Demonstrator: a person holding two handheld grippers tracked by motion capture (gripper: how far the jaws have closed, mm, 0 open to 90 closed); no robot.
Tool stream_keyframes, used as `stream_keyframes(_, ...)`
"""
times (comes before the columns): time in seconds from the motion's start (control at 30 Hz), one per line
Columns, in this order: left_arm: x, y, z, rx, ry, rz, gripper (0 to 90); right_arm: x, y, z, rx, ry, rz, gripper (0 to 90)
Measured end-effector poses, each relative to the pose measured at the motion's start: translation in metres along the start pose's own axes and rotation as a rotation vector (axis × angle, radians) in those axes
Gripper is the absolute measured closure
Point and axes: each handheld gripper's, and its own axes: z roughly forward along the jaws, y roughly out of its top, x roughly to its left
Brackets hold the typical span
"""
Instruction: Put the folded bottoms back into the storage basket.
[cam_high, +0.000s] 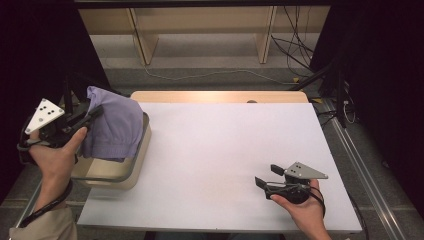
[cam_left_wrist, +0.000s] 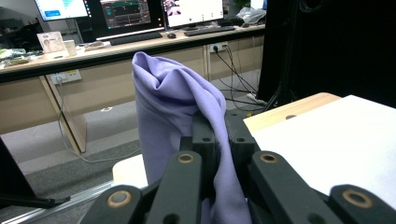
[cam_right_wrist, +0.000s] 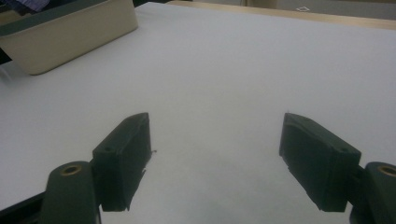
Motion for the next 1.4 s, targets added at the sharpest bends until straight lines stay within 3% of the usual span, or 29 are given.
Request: stream_keyframes(1.4,0.0070,-0.0101,0.0002,0.044,0.002,-0.007,84.9,0.0003,-0.0002,0.0003,0.001,0.001,0.001,26.0)
